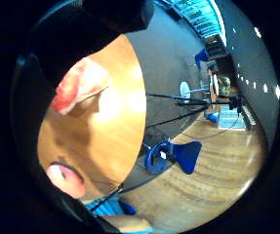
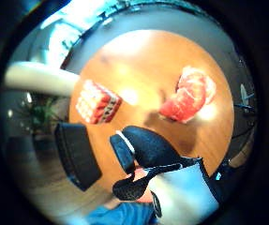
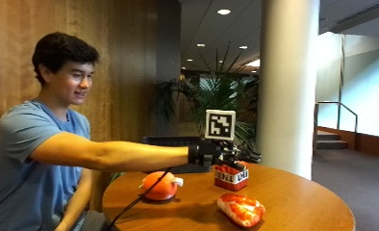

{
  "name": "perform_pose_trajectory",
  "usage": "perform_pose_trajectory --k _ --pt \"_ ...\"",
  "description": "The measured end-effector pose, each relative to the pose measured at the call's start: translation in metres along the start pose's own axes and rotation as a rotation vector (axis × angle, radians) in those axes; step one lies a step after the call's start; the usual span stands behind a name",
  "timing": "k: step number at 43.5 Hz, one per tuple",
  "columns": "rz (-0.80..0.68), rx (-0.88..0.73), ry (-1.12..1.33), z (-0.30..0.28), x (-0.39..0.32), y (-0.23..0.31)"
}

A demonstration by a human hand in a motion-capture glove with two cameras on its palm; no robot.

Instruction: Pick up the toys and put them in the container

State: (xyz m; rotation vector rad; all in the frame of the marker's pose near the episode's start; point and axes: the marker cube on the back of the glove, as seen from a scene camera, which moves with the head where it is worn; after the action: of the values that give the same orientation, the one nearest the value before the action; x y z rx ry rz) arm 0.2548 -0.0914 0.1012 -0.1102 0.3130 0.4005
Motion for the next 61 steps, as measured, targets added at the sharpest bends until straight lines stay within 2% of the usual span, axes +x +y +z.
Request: perform_pose_trajectory --k 3,8,13,18,35,42,52,61 --pt "0.037 -0.032 -0.026 0.017 0.004 -0.012" --pt "-0.048 -0.074 0.008 0.048 0.01 -0.024" --pt "-0.051 -0.119 0.02 0.068 0.01 -0.034" --pt "-0.088 -0.17 0.044 0.088 0.009 -0.038" --pt "-0.079 -0.319 -0.012 0.139 0.007 -0.033" --pt "-0.057 -0.273 -0.086 0.131 0.002 -0.025" --pt "-0.06 -0.062 -0.082 0.125 -0.012 -0.014" --pt "-0.036 -0.047 -0.02 0.115 -0.006 -0.007"
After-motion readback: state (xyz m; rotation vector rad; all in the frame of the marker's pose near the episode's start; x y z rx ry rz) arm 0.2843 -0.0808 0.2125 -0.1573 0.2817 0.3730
